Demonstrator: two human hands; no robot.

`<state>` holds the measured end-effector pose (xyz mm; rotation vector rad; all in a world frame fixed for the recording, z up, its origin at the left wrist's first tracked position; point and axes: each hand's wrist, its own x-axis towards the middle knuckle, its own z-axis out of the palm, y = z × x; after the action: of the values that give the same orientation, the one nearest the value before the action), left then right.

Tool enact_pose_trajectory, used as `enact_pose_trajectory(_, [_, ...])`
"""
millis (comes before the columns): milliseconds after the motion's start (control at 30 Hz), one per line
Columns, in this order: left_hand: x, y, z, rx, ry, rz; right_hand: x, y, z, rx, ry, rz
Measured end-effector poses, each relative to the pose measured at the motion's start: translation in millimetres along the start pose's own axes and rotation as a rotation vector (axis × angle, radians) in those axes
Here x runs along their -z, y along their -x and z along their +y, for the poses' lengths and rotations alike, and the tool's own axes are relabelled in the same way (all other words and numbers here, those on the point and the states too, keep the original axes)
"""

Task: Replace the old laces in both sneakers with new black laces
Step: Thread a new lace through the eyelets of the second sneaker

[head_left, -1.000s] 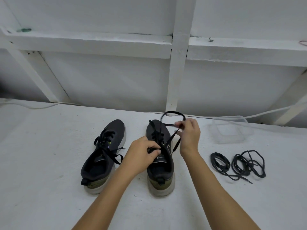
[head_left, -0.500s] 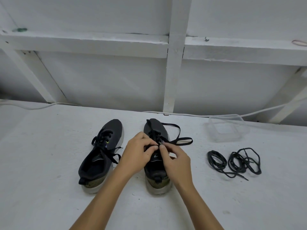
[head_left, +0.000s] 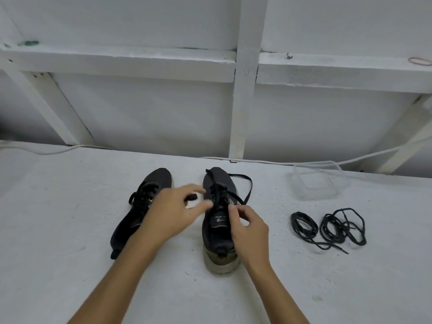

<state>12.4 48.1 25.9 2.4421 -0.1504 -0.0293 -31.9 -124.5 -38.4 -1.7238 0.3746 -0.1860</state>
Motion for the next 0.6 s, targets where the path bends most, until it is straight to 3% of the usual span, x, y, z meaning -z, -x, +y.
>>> enact_pose_trajectory(100, [-13.8,-3.5,6.7,0.011,-0.265,-0.121,0.4,0.0,-0.2,-0.014,0.014,0.004])
enact_pose_trajectory(167, [-14.1,-7.6,5.6,0.003,-0.280,-0.157,0.4,-0.9,-0.2,-0.016,0.013,0.006])
enact_pose_trajectory(233, [-7.0,-5.5,5.9,0.009,0.104,-0.131,0.0,-1.5,-0.7,-0.017,0.008,0.015])
enact_pose_trajectory(333, [14.4,-3.3,10.3,0.144,1.261,-0.015,-2.0,-1.5,-1.0,-0.017,0.000,0.031])
enact_pose_trajectory(367, [22.7,-2.3,12.6,0.166,1.551,-0.022,-2.5,-1.3,-1.3,-0.015,-0.002,0.034])
enact_pose_trajectory(400, [27.0,-2.2,11.9,0.172,1.650,-0.036,-2.7,-1.2,-1.3,-0.015,-0.002,0.036])
enact_pose_trajectory(433, [29.6,-3.3,13.5,0.190,1.546,-0.046,-2.3,-1.0,-1.5,-0.018,-0.002,0.037])
enact_pose_trajectory(533, [11.6,-6.4,10.3,0.126,0.410,0.009,-1.5,-0.8,-1.0,-0.031,-0.006,0.033])
enact_pose_trajectory(600, [-7.1,-8.2,6.9,0.068,0.060,0.044,-1.8,-0.3,-1.7,-0.032,-0.004,0.029])
